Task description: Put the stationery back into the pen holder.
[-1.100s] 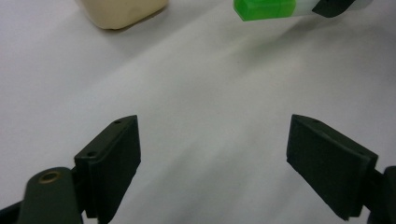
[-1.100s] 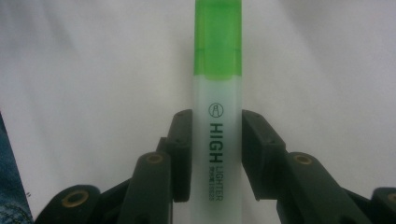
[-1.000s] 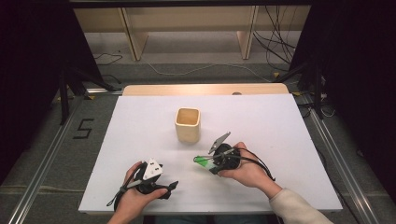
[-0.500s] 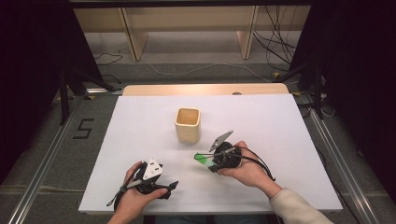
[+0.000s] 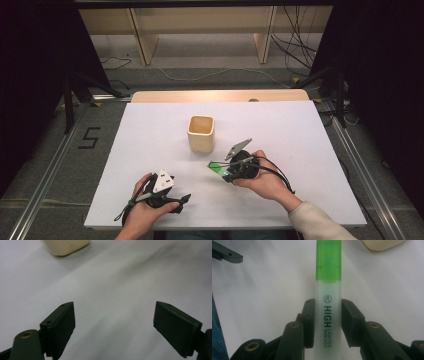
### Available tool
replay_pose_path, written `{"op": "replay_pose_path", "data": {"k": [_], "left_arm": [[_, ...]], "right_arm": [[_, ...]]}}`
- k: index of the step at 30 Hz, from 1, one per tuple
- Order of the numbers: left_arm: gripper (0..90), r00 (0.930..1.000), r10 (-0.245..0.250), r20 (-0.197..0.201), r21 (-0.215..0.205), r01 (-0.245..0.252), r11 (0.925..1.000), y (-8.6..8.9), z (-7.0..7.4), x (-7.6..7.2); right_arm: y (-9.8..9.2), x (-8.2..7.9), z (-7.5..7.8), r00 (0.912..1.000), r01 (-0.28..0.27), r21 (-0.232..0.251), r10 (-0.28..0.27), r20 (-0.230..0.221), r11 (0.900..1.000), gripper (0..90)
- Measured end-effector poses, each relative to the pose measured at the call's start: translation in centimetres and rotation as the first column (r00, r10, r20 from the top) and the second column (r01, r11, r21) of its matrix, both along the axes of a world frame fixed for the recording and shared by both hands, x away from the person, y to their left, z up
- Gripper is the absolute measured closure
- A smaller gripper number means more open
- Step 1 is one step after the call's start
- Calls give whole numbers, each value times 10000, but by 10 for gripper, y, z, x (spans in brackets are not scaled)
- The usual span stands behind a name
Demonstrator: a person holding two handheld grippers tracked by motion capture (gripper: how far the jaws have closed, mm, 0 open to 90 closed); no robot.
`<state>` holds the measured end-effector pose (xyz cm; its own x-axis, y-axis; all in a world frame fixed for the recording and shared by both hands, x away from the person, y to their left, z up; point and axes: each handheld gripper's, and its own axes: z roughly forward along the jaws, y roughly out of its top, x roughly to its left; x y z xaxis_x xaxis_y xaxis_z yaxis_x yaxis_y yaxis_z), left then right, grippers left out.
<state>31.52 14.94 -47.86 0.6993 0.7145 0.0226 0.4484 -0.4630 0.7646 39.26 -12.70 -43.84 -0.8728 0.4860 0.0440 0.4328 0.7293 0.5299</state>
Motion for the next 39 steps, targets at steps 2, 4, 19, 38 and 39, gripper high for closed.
{"op": "replay_pose_path", "data": {"k": [2,4,19,38,39], "left_arm": [[174,10000,-1,0,0,1,10000,0,0,0],[174,10000,-2,4,-2,2,10000,0,0,0],[174,10000,25,18,-42,-25,10000,0,0,0],[174,10000,-3,49,1,3,10000,1,1,0],[174,10000,-4,47,-1,4,10000,1,1,0]], "right_arm": [[0,0,0,10000,1,28,-1,4,10000,664],[0,0,1,9999,63,95,-64,77,9999,664],[-2,1,5,9988,335,502,-353,344,9982,664],[-5,3,9,9946,701,1022,-775,693,9923,664],[-5,3,9,9943,719,1059,-796,711,9918,664]]}}
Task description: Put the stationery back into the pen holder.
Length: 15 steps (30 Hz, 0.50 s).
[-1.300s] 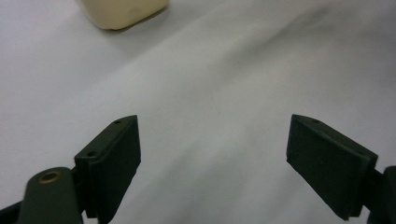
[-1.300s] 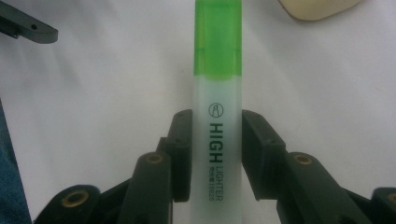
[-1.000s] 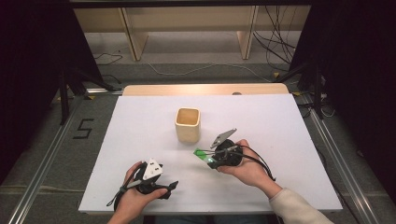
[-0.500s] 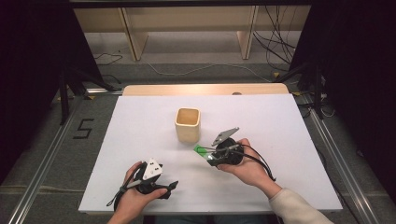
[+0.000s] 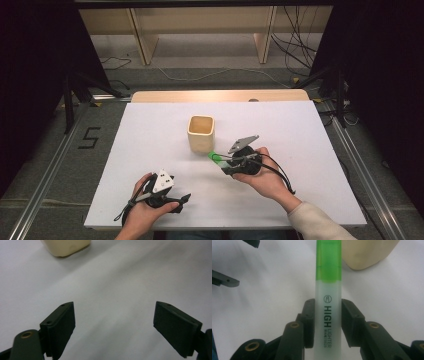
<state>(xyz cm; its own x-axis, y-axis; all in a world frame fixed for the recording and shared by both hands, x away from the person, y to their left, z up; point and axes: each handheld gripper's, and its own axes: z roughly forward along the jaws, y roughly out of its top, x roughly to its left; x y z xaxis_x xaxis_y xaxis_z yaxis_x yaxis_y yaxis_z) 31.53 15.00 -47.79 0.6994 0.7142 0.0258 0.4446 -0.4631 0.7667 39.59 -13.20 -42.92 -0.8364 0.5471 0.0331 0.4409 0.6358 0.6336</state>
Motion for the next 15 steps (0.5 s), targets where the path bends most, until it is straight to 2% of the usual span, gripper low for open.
{"op": "replay_pose_path", "data": {"k": [15], "left_arm": [[174,10000,12,9,-29,-12,10000,0,0,0]], "right_arm": [[-3,4,4,9981,492,550,-512,343,9973,664]]}}
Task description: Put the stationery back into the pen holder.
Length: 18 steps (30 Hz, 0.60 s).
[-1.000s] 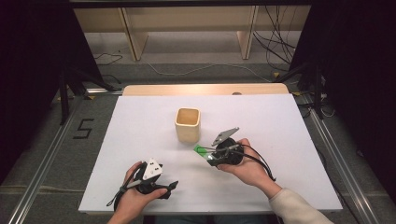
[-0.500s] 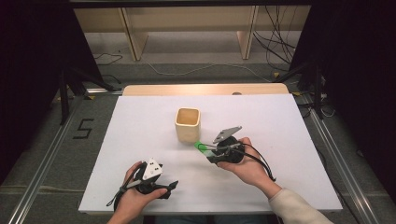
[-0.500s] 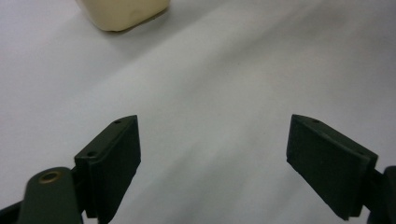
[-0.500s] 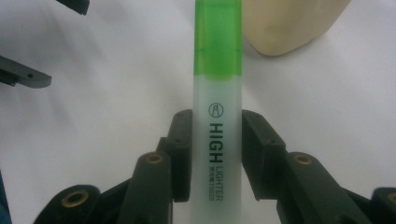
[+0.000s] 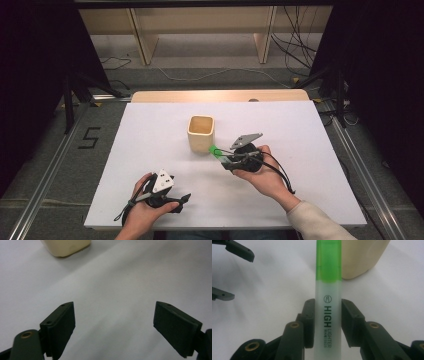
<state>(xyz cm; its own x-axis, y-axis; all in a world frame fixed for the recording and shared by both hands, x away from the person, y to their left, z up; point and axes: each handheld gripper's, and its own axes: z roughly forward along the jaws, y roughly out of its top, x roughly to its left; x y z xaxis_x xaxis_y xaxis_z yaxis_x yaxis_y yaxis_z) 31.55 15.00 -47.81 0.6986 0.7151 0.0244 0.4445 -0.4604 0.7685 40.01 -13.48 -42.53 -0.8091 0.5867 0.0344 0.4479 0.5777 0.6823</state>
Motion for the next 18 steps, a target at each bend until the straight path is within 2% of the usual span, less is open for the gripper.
{"op": "replay_pose_path", "data": {"k": [18], "left_arm": [[174,10000,13,-4,-17,-13,10000,0,0,0]], "right_arm": [[1,4,3,9988,460,383,-466,129,9982,664]]}}
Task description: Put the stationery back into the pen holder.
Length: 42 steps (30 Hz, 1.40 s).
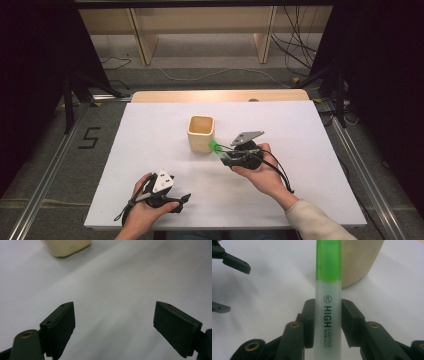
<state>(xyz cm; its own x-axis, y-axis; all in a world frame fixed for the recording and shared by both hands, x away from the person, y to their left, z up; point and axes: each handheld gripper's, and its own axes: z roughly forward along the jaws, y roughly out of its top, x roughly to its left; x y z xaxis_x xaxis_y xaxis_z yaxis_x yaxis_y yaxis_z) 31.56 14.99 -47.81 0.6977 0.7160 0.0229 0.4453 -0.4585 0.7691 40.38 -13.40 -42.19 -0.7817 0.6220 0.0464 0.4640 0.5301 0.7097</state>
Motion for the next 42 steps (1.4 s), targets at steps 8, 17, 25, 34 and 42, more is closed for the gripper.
{"op": "replay_pose_path", "data": {"k": [8,17,25,34,42], "left_arm": [[174,10000,-4,-1,3,4,10000,0,0,0],[174,10000,-5,-12,12,5,10000,0,0,0],[174,10000,8,-19,10,-8,10000,0,0,0],[174,10000,8,-14,10,-8,10000,0,0,0],[174,10000,4,-8,20,-4,10000,0,0,0]], "right_arm": [[0,3,2,9997,67,203,-72,240,9998,664],[2,6,4,9990,196,381,-211,405,9991,664],[5,10,8,9982,310,578,-338,492,9978,664],[10,15,10,9973,380,692,-422,599,9969,664],[12,18,11,9963,461,834,-519,687,9954,664]]}}
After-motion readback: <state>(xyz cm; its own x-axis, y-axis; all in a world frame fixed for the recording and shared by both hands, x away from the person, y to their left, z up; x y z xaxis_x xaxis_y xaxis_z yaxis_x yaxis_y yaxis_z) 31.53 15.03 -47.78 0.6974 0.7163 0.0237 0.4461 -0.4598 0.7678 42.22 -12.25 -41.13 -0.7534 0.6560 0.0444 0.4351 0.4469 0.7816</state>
